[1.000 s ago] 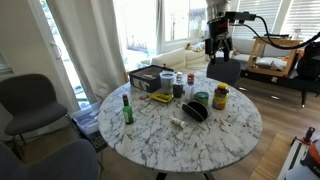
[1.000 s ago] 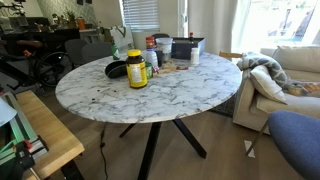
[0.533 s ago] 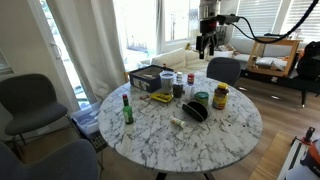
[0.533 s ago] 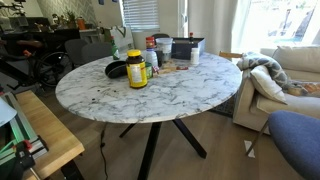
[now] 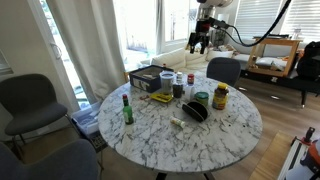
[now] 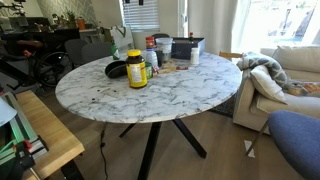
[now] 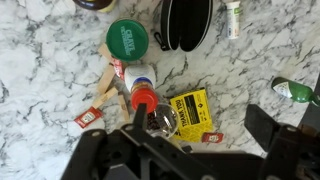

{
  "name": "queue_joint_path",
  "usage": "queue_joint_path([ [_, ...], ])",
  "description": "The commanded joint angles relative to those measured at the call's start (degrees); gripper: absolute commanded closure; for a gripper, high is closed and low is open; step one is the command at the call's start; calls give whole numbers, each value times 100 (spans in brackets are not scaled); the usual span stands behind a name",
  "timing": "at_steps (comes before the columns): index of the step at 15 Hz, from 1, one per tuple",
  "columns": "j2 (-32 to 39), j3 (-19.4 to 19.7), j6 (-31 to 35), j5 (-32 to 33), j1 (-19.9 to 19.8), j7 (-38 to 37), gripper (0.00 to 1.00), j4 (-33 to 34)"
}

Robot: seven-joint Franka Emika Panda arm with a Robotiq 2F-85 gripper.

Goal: Remove the bottle with a red lid from the white bottle with blue lid and place it on top of the bottle with a green lid

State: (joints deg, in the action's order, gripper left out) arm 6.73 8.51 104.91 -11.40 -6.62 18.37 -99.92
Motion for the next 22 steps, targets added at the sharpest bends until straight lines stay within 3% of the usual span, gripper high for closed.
queue_joint_path([
  [1,26,-97,-42,-1,-83,-7,0,60],
  [3,109,-73,972,-192,-120,-98,0,-119],
  [5,173,-58,1953,151,-114,-89,0,-411],
  [7,242,-53,2457,353,-118,-288,0,-705],
  [11,392,-91,2652,584,-93,-752,0,-1198],
  [15,430,-257,3308,391,-98,-570,0,-1653],
  [22,617,-393,4126,732,12,-759,0,-2020],
])
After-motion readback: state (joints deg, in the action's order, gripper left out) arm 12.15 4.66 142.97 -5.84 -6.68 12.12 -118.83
